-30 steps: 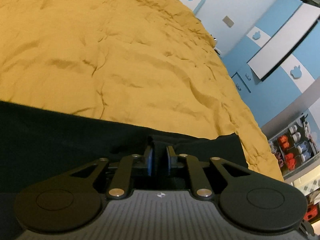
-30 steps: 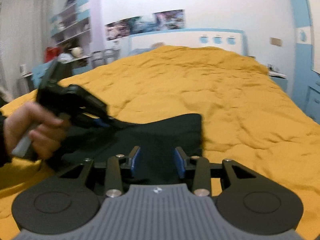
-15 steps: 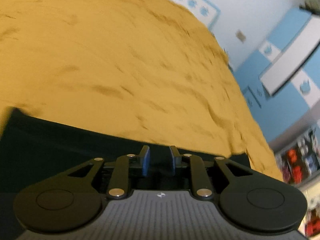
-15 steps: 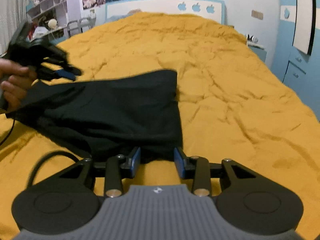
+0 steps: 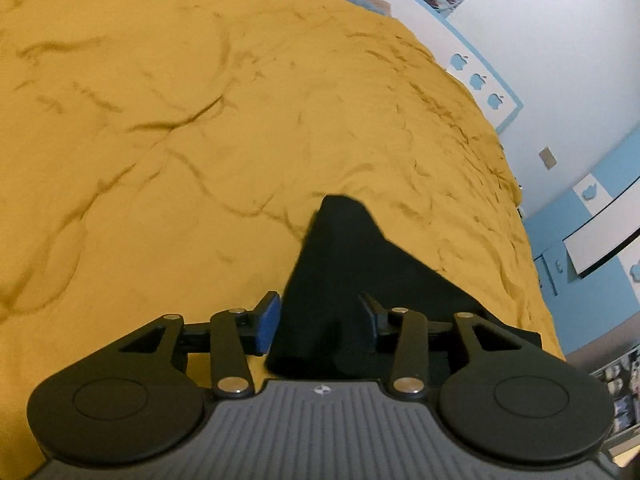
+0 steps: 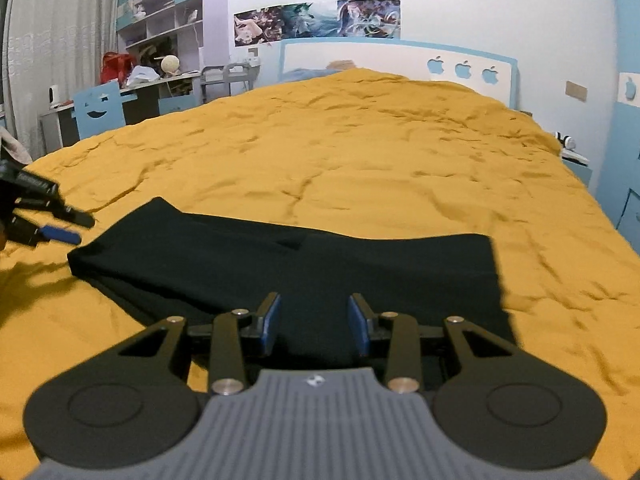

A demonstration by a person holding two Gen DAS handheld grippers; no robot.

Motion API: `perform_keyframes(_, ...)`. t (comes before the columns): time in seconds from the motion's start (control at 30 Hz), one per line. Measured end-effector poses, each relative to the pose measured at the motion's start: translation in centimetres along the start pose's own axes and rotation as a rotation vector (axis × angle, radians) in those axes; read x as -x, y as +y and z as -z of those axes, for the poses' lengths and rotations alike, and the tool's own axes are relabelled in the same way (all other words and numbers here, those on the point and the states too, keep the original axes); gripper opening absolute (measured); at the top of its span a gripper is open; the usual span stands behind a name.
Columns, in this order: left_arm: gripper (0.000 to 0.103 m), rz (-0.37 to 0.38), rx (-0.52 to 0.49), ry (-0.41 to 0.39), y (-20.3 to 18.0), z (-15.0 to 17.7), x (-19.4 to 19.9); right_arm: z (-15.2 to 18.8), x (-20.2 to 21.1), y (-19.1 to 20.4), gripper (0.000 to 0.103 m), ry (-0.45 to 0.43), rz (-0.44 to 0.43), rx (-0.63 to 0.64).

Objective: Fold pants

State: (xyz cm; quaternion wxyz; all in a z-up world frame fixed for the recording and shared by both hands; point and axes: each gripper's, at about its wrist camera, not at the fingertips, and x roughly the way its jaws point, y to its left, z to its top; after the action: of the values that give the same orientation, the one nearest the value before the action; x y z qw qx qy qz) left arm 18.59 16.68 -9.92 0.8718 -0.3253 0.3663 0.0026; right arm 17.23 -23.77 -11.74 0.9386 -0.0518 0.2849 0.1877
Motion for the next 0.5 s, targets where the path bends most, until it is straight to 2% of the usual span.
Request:
perform_keyframes(0.03, 0.051, 0.005, 0.011, 0.011, 0.3, 0.3, -0.1, 0.4, -0.9, 0.3, 0.038, 0.020, 0.008, -0.003)
perform_keyframes(0.07, 0.054, 0.008, 0.018, 0.020, 0.5, 0.4, -0.3, 1.1, -2.2, 0.7, 0.038, 0.076, -0.001, -0.014)
perform_keyframes(0.1, 0.058, 0.014, 0.027, 0.029, 0.7, 0.7, -0.6, 1.8, -3.4, 1.0, 0.043, 0.128, -0.007, -0.012)
perform_keyframes(0.13, 0.061, 0.020, 0.032, 0.037, 0.9, 0.9, -0.9, 2.3, -4.0, 1.6, 0.044, 0.154, 0.001, 0.018)
perform_keyframes(0.23, 0.063, 0.029, 0.021, 0.055, 1.2, 1.4, -1.7, 1.6, -3.6, 2.3, 0.044, 0.151, 0.022, 0.046)
perform_keyframes(0.33, 0.070, 0.048, 0.015, 0.053, 1.6, 1.8, -1.8, 1.5, -1.9, 2.4, 0.042, 0.093, -0.017, 0.020)
perform_keyframes(0.4, 0.073, 0.065, 0.022, 0.056, 1.7, 2.0, -2.1, 2.2, -1.4, 2.7, 0.042, 0.120, -0.013, 0.025)
perform_keyframes(0.5, 0.076, 0.070, 0.028, 0.056, 1.7, 2.1, -2.6, 2.5, -0.8, 3.1, 0.042, 0.109, -0.005, 0.023)
